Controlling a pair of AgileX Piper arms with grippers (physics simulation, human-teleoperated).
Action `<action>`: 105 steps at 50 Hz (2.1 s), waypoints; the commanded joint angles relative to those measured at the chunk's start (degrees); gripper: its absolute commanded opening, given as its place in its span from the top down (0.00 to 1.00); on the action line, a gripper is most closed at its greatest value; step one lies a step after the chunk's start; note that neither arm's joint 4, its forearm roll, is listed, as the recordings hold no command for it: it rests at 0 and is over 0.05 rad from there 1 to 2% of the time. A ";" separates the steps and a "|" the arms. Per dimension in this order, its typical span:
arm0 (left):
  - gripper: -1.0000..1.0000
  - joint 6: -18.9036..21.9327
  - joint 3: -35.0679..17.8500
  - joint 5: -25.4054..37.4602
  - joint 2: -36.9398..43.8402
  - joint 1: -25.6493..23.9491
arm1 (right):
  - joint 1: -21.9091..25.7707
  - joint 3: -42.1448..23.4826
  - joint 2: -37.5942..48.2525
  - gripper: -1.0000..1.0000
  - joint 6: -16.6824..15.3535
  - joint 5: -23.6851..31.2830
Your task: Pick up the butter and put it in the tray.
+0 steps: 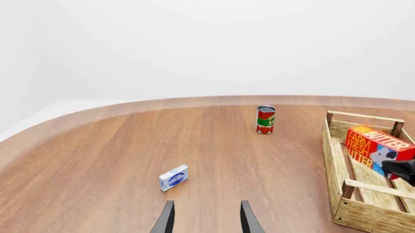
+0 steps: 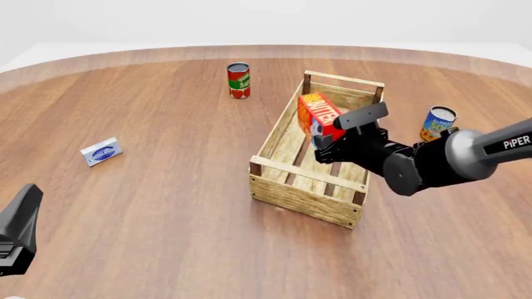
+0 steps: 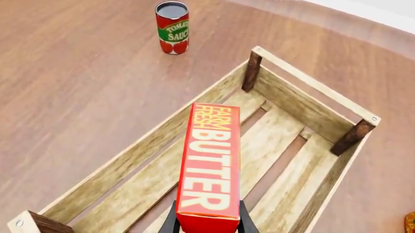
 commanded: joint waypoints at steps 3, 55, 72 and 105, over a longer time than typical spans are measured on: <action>0.00 0.00 0.00 0.00 0.00 0.00 | 0.35 -1.14 0.26 1.00 1.41 0.36; 0.00 0.00 0.00 0.00 0.00 0.00 | 0.87 -0.66 0.41 0.00 2.73 -0.37; 0.00 0.00 0.00 0.00 0.00 0.00 | 0.50 -1.12 -0.38 0.00 2.28 -0.09; 0.00 0.00 0.00 0.00 0.00 0.00 | -0.03 5.54 -8.23 0.00 1.89 -0.44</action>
